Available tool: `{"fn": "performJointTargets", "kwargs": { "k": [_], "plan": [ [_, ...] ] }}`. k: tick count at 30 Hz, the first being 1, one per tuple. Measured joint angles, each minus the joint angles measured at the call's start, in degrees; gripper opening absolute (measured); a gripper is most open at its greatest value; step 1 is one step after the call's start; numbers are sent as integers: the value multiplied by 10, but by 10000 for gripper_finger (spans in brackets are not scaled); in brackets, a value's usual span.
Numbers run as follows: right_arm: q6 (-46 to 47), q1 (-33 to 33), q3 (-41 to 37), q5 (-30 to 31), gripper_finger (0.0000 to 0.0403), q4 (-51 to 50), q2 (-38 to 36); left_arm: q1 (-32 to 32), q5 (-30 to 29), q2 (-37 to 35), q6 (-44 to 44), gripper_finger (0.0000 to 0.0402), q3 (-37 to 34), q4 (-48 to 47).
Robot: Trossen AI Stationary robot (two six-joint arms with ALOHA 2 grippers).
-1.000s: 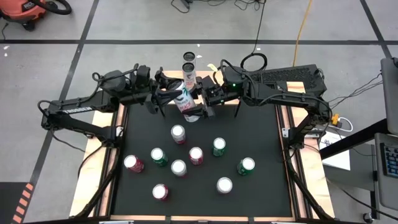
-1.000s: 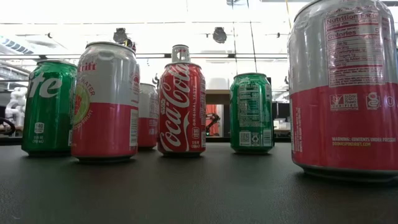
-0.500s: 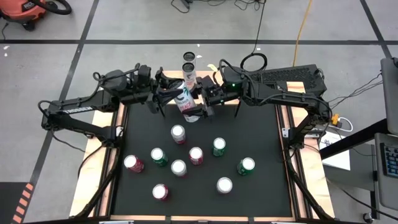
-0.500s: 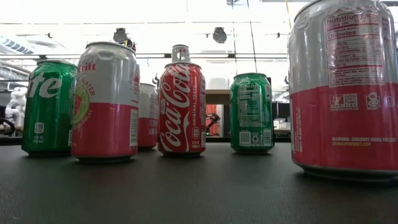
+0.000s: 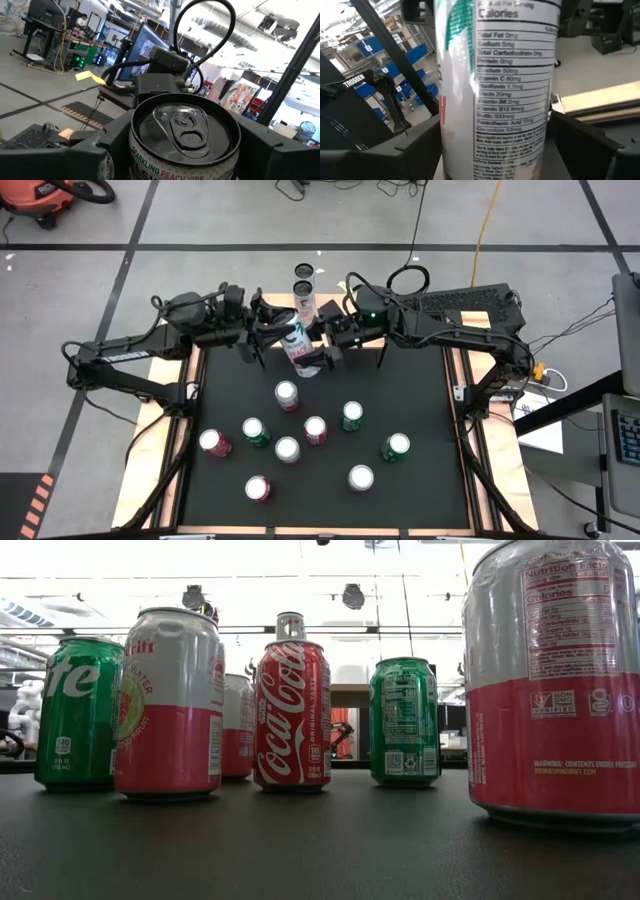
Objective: Place canned beverage on shelf
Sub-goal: Put the white pink soda can aligned with the other white pink soda can on the shelf
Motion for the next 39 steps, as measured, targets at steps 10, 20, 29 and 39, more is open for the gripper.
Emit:
{"fn": "performJointTargets", "kwargs": {
  "k": [10, 20, 29, 39],
  "plan": [
    [-6, -15, 0, -4, 357, -98, -11, 4, 0, 0, 55, 249, 0, -20],
    [-62, -53, 0, -16, 357, -211, -52, 39, 2, 4, 113, 249, 0, -45],
    [-106, -94, 0, -13, 357, -310, -116, 106, 69, 38, 176, 249, 0, -47],
    [-69, -62, 0, -3, 357, -412, -124, 190, 204, 95, 237, 249, 0, -49]
  ]
}}
